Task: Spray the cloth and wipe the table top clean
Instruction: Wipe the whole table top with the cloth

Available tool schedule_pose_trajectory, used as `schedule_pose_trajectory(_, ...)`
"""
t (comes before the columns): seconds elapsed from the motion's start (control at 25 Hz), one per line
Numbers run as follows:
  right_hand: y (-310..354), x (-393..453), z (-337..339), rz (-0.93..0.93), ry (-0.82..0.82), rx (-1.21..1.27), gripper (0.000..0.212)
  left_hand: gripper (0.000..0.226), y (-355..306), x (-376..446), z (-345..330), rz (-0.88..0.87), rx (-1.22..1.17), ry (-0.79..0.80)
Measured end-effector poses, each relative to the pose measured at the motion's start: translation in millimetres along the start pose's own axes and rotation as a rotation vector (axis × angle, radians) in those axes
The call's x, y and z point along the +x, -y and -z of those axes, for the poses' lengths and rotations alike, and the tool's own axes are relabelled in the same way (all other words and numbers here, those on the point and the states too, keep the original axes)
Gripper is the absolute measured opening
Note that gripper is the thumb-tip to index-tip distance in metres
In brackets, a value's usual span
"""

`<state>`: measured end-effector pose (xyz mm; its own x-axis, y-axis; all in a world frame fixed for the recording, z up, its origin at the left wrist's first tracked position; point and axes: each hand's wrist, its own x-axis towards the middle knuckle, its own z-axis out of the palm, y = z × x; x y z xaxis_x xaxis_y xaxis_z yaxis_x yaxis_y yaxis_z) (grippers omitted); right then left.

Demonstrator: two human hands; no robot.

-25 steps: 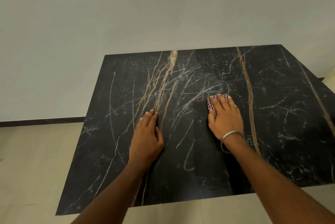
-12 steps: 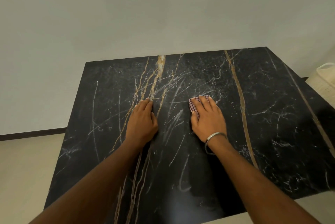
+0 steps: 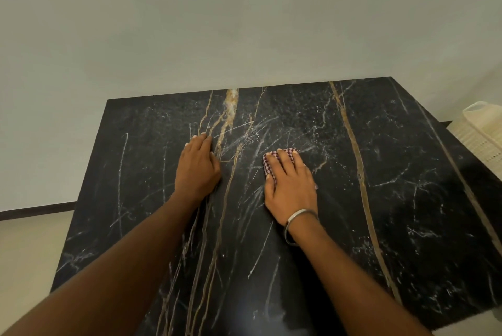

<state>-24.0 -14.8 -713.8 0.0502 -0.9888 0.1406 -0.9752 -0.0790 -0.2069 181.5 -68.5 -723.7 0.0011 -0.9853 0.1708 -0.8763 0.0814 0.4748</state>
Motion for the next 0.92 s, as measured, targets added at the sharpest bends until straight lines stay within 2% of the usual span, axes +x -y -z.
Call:
schedule_pose_trajectory(0.12, -16, 8, 0, 0.045, 0.008, 0.001, 0.051, 0.05, 4, 2, -2, 0.0, -0.014, -0.026)
schedule_pose_trajectory(0.32, -64, 35, 5, -0.136, -0.01, -0.044, 0.052, 0.05, 3, 1, -3, 0.001, -0.016, -0.047)
schedule_pose_trajectory(0.44, -44, 39, 2, -0.198, -0.027, -0.054, 0.053, 0.051, 2, 1, -6, 0.013, -0.005, -0.049)
schedule_pose_trajectory(0.64, 15, 37, -7, -0.018, -0.002, 0.021, 0.05, 0.051, 2, 1, -4, 0.015, -0.009, -0.048)
schedule_pose_trajectory(0.76, -9, 44, -5, 0.008, 0.008, -0.014, 0.05, 0.05, 3, 0, -2, 0.013, -0.025, -0.05)
schedule_pose_trajectory(0.92, -52, 60, -2, -0.152, -0.001, -0.044, 0.053, 0.051, 2, 1, -4, 0.018, -0.02, -0.064)
